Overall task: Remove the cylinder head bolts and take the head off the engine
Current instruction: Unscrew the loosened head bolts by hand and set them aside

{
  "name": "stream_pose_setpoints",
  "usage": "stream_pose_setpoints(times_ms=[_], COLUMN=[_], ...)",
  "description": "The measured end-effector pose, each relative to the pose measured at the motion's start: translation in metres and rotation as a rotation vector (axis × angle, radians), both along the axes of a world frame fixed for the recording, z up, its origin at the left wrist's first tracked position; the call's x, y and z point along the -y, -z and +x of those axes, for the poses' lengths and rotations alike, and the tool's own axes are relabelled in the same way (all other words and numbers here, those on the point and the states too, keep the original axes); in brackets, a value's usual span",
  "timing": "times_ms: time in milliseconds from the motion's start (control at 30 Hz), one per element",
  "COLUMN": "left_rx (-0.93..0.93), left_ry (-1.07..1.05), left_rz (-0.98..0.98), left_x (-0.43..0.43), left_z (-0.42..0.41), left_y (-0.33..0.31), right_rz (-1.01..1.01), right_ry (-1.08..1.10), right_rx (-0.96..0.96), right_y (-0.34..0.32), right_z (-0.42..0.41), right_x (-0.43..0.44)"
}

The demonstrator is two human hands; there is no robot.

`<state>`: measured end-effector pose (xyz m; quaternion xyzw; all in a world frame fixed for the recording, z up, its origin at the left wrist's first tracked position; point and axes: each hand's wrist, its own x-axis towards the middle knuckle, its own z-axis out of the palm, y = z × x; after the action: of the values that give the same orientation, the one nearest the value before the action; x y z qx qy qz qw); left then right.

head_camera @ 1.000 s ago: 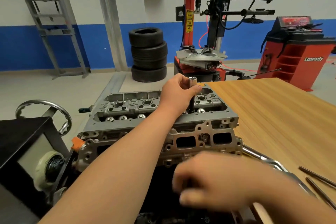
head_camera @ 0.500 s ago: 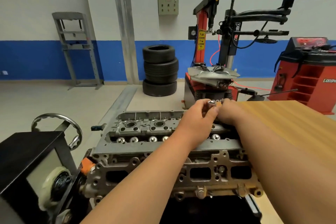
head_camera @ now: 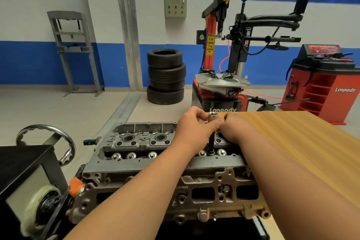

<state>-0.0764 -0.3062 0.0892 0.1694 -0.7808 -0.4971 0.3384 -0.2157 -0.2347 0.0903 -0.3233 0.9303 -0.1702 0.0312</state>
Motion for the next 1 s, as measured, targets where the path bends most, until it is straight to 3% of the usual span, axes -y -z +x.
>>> stream_pose_setpoints(times_ms=[67, 133, 267, 433, 600, 667, 733, 833, 1000], left_rx=[0.153, 0.333, 0.504, 0.577, 0.627, 0.714, 0.821, 0.913, 0.899], left_ry=[0.140, 0.238, 0.301, 0.232, 0.026, -0.030, 0.030, 0.262, 0.191], left_rz=[-0.074, -0.269, -0.616, -0.700, -1.242, -1.376, -1.333, -1.111, -1.204], left_x=[0.004, 0.010, 0.017, 0.016, 0.003, 0.000, 0.000, -0.001, -0.003], left_z=[0.001, 0.003, 0.004, -0.001, -0.013, -0.013, -0.011, -0.011, -0.013], left_y=[-0.012, -0.030, -0.064, -0.077, -0.078, -0.081, -0.089, -0.099, -0.097], right_rz=[-0.091, -0.104, 0.050, 0.180, 0.134, 0.100, 0.079, 0.055, 0.055], right_ry=[0.052, 0.050, 0.033, 0.051, 0.086, 0.118, 0.137, 0.148, 0.153], right_rx=[0.072, 0.121, 0.135, 0.127, 0.122, 0.137, 0.145, 0.149, 0.111], right_y=[0.000, 0.000, 0.000, -0.002, 0.005, 0.007, 0.008, 0.009, 0.010], right_z=[-0.003, -0.004, -0.001, 0.005, 0.001, -0.001, -0.001, -0.002, -0.002], right_x=[0.001, 0.001, 0.002, 0.003, 0.004, 0.004, 0.004, 0.004, 0.004])
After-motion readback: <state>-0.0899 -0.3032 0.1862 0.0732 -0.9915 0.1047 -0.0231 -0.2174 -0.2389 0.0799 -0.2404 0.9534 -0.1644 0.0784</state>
